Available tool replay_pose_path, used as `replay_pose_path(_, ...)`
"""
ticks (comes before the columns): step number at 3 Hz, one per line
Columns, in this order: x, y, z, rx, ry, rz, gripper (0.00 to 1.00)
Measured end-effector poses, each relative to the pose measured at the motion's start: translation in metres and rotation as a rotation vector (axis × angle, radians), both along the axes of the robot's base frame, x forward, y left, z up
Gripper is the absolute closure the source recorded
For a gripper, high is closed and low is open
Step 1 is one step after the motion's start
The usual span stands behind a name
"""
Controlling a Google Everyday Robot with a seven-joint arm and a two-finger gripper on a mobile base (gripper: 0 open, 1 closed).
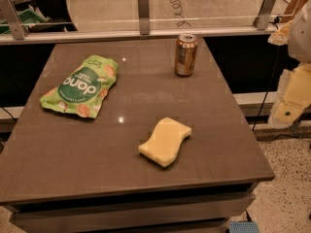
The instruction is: Move orange can near green rice chip bag
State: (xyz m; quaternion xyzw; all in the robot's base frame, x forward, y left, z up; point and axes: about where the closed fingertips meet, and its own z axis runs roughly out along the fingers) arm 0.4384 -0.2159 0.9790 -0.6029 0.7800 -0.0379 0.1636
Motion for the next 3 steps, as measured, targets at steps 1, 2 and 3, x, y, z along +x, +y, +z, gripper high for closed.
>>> replay_pose_path(1, 0.000, 0.000, 0.000, 0.000, 0.000, 0.000, 0.00)
replay_pose_path(2, 0.004, 0.002, -0.002, 0.034, 0.000, -0.004, 0.00)
replay_pose_path(3, 0.027, 0.008, -0.024, 0.137, 0.006, -0.028, 0.00)
